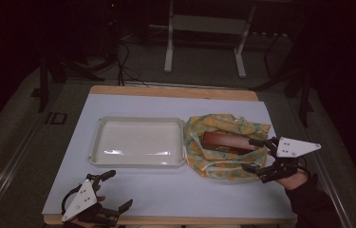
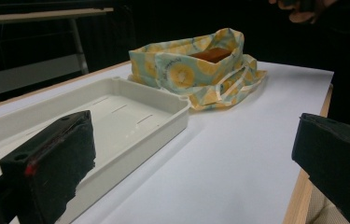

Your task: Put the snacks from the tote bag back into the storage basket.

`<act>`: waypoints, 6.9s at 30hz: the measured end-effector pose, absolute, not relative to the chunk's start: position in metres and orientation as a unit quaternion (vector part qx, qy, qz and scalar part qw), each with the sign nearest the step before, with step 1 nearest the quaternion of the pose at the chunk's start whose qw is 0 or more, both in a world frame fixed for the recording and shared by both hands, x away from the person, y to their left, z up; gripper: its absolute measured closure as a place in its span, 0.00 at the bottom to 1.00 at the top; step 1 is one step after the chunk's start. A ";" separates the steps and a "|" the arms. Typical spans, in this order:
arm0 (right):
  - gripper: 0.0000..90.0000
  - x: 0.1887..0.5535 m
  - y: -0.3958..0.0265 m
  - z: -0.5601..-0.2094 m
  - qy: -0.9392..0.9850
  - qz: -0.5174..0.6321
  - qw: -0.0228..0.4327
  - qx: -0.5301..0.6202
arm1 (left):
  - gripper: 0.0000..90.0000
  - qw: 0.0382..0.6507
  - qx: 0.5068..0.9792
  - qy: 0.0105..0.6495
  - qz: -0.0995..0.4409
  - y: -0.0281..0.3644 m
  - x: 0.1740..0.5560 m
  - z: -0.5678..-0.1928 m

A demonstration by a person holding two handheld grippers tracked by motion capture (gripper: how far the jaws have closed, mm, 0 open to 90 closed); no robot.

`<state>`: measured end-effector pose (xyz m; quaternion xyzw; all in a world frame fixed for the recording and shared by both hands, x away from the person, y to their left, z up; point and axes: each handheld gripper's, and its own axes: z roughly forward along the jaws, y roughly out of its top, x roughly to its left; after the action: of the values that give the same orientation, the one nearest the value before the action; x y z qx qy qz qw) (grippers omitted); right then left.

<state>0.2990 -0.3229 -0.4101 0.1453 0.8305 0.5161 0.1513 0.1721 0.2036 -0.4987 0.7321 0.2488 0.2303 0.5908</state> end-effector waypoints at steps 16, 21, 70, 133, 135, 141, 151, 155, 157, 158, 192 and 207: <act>0.31 0.357 -0.309 -0.403 0.869 0.459 0.127 0.136 | 0.00 0.589 0.734 0.247 0.229 0.204 0.172 -0.499; 0.36 0.373 -0.303 -0.411 0.885 0.428 0.120 0.137 | 0.00 0.588 0.736 0.246 0.230 0.204 0.172 -0.499; 0.47 0.432 -0.262 -0.468 0.970 0.196 0.098 0.108 | 0.00 0.587 0.737 0.248 0.227 0.204 0.171 -0.500; 0.48 0.404 -0.176 -0.333 0.972 0.199 0.123 0.002 | 0.00 0.584 0.740 0.246 0.226 0.203 0.171 -0.500; 0.48 0.403 -0.167 -0.332 0.972 0.201 0.122 -0.006 | 0.00 0.584 0.740 0.246 0.226 0.203 0.171 -0.500; 0.48 0.399 -0.145 -0.333 0.973 0.199 0.115 -0.023 | 0.00 0.585 0.740 0.245 0.225 0.204 0.171 -0.500; 0.48 0.393 -0.102 -0.338 0.975 0.193 0.102 -0.049 | 0.00 0.585 0.740 0.243 0.227 0.204 0.170 -0.500; 0.48 0.392 -0.089 -0.342 0.974 0.194 0.098 -0.056 | 0.00 0.585 0.740 0.243 0.226 0.205 0.170 -0.500; 0.48 0.391 -0.082 -0.344 0.974 0.196 0.097 -0.059 | 0.00 0.585 0.740 0.243 0.226 0.205 0.170 -0.499; 0.48 0.391 -0.079 -0.345 0.974 0.197 0.097 -0.057 | 0.00 0.585 0.740 0.243 0.226 0.205 0.170 -0.499; 0.48 0.407 -0.016 -0.429 0.972 0.224 0.059 -0.046 | 0.00 0.587 0.739 0.242 0.226 0.207 0.168 -0.500; 0.47 0.411 -0.013 -0.454 0.974 0.217 0.050 -0.034 | 0.00 0.587 0.740 0.240 0.226 0.207 0.168 -0.500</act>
<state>0.4107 -0.0129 -0.4540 -0.0340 0.9744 0.2167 0.0501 0.1682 0.2073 -0.4997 0.7395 0.2403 0.2261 0.5867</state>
